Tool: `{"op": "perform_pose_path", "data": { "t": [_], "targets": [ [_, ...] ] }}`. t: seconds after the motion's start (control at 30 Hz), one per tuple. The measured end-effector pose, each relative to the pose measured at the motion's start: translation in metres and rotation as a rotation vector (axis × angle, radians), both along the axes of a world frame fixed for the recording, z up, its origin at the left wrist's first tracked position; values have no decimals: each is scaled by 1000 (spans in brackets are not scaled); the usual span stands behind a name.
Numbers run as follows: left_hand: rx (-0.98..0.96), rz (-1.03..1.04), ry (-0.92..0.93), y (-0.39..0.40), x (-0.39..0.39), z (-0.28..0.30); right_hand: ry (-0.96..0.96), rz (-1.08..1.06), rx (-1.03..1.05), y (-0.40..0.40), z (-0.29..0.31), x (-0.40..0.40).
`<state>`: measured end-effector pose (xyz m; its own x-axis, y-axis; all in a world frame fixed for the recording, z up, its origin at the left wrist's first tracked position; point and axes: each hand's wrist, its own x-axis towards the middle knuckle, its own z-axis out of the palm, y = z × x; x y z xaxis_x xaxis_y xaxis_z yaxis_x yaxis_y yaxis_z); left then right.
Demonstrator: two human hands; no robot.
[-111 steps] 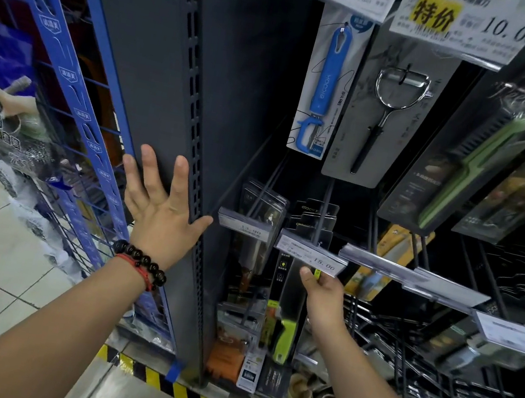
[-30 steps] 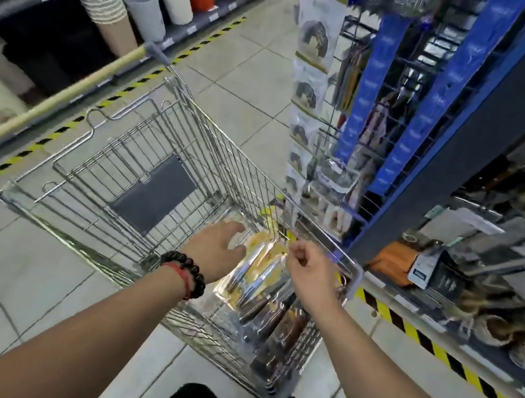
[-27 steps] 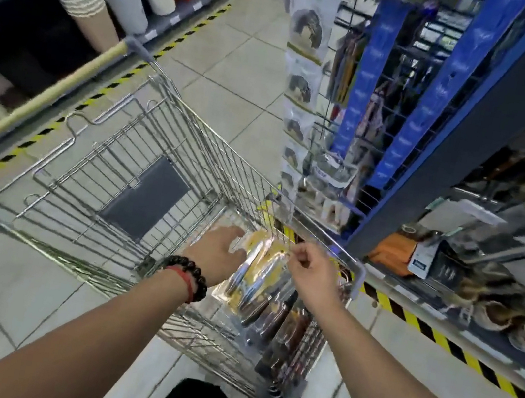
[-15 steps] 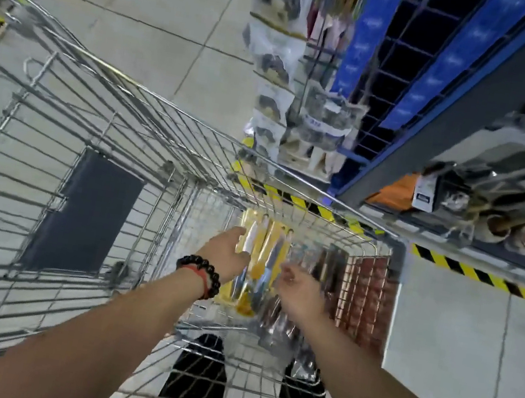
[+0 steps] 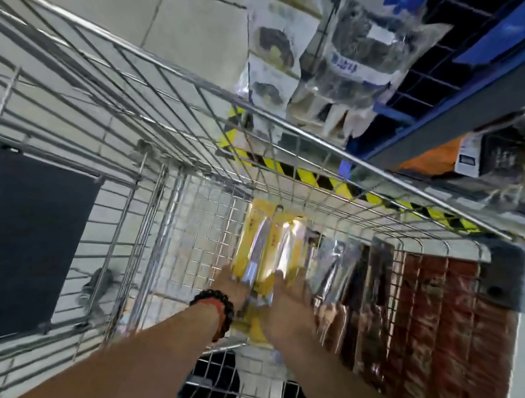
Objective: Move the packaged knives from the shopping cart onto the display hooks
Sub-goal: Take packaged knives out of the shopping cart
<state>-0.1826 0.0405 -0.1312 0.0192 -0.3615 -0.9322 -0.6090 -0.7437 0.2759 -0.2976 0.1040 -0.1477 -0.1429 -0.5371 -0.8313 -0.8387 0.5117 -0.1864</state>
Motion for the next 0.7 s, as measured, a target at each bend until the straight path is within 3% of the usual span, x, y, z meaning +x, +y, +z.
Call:
{"op": "perform_pose_path", "data": {
  "t": [0.3, 0.53, 0.7],
  "targets": [
    [-167, -51, -73, 3, -2, -14, -101, -481, -188, -1, -10, 0],
    [-134, -32, 128, -2, 11, -7, -237, -786, -100, -6, -6, 2],
    [31, 66, 293, 1, 31, 15, -451, -975, -34, 0, 21, -7]
  ]
}}
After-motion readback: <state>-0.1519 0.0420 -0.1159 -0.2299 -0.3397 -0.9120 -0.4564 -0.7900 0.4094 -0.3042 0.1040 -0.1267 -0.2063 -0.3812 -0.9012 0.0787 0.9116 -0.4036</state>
